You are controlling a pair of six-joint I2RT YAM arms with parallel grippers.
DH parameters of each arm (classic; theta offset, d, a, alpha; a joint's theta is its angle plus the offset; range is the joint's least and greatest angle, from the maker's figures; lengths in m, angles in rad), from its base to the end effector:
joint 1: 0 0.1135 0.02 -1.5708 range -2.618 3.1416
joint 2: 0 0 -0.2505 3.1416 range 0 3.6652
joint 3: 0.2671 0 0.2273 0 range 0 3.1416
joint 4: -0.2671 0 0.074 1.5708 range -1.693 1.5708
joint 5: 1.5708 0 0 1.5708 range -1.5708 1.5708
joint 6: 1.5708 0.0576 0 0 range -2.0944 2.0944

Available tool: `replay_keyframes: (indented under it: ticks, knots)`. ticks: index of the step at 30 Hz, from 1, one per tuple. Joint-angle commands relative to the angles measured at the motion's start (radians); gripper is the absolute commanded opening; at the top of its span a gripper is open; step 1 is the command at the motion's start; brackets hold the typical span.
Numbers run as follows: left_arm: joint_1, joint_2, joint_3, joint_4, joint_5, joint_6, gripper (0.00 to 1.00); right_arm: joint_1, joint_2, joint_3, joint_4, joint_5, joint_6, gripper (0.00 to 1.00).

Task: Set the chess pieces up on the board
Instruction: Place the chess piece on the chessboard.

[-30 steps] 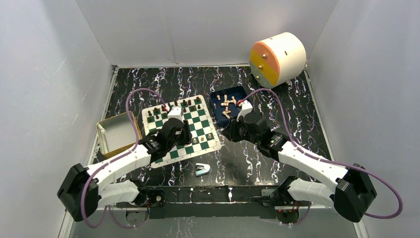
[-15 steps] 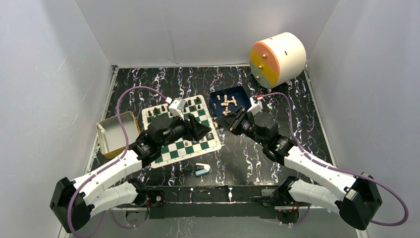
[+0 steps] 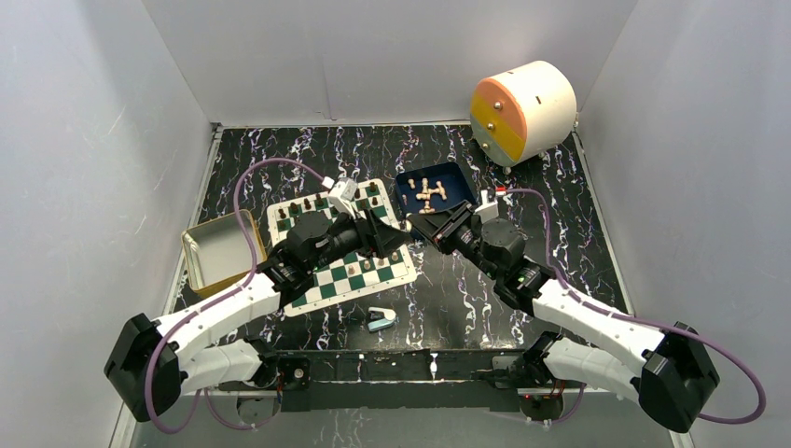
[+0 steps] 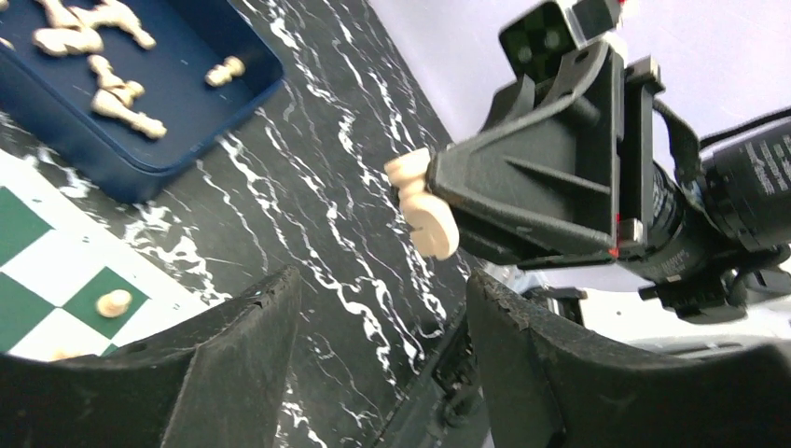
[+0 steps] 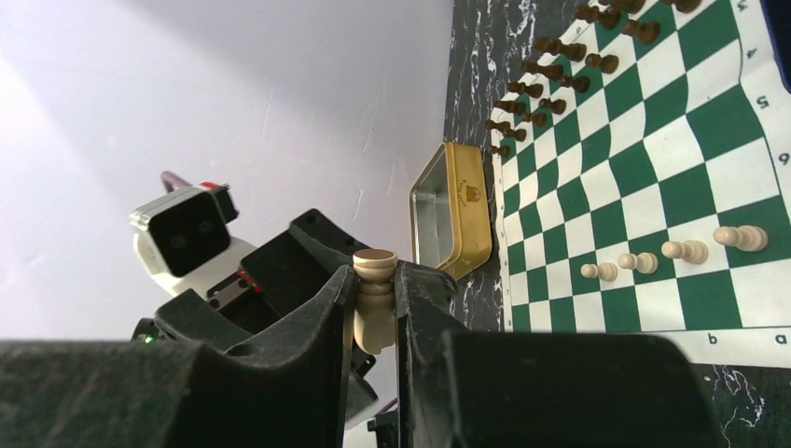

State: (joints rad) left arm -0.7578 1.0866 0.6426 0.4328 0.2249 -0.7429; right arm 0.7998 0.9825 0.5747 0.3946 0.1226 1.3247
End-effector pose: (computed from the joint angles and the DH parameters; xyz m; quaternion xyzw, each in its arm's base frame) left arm 0.1781 -0.1862 0.2937 0.0842 0.7060 -0.5348 0.4567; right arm 0.1703 0.1652 0.2883 0.2259 0.6749 0.5912 0.3795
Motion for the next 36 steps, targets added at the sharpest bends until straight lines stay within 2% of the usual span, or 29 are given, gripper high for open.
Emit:
replay_keyframes:
  ticks: [1, 5, 9, 14, 17, 27, 36]
  knots:
    - [-0.013, -0.036, 0.058, -0.019, -0.157, 0.124, 0.61, -0.003, -0.003, -0.014, 0.094, 0.047, 0.080, 0.21]
    - [-0.027, -0.039, 0.069, -0.021, -0.190, 0.247, 0.60, -0.002, 0.006, -0.014, 0.087, 0.069, 0.112, 0.21]
    - [-0.035, -0.019, 0.086, -0.017, -0.151, 0.348, 0.60, -0.002, 0.019, -0.004, 0.075, 0.089, 0.141, 0.22]
    - [-0.047, 0.006, 0.064, 0.082, -0.092, 0.432, 0.59, -0.002, 0.032, 0.007, 0.064, 0.097, 0.173, 0.23]
    - [-0.057, 0.031, 0.073, 0.093, -0.111, 0.473, 0.56, -0.002, 0.038, 0.007, 0.068, 0.103, 0.190, 0.23]
    - [-0.067, 0.087, 0.110, 0.142, -0.186, 0.513, 0.45, -0.002, 0.057, 0.013, 0.068, 0.099, 0.207, 0.23]
    - [-0.075, 0.117, 0.129, 0.150, -0.174, 0.510, 0.44, -0.002, 0.074, 0.016, 0.070, 0.100, 0.212, 0.23]
